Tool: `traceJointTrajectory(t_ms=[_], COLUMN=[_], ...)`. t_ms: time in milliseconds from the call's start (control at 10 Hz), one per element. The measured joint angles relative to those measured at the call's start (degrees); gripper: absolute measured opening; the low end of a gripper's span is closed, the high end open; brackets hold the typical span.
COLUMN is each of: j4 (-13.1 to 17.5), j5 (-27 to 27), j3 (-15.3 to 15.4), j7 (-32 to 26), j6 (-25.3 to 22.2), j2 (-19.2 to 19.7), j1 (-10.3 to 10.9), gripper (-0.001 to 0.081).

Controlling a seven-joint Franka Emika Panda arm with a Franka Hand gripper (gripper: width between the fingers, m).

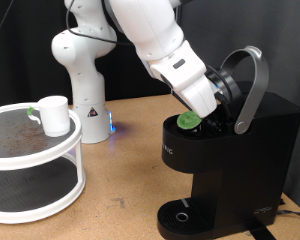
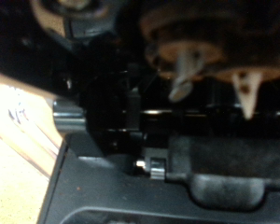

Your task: Make a cup of coffee with the keurig machine

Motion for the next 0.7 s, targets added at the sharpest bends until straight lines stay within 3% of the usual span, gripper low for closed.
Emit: traceJointTrajectory(t_ms=[600, 700], j4=[-0.34, -0.61], j5=[1.1, 1.69], j3=[0.51, 0.63], j7=[0.08, 0.06], j6=[1.19, 3.19], j2=[1.25, 1.16], j1=[0.03, 0.03], gripper=[0.0807, 0.0807])
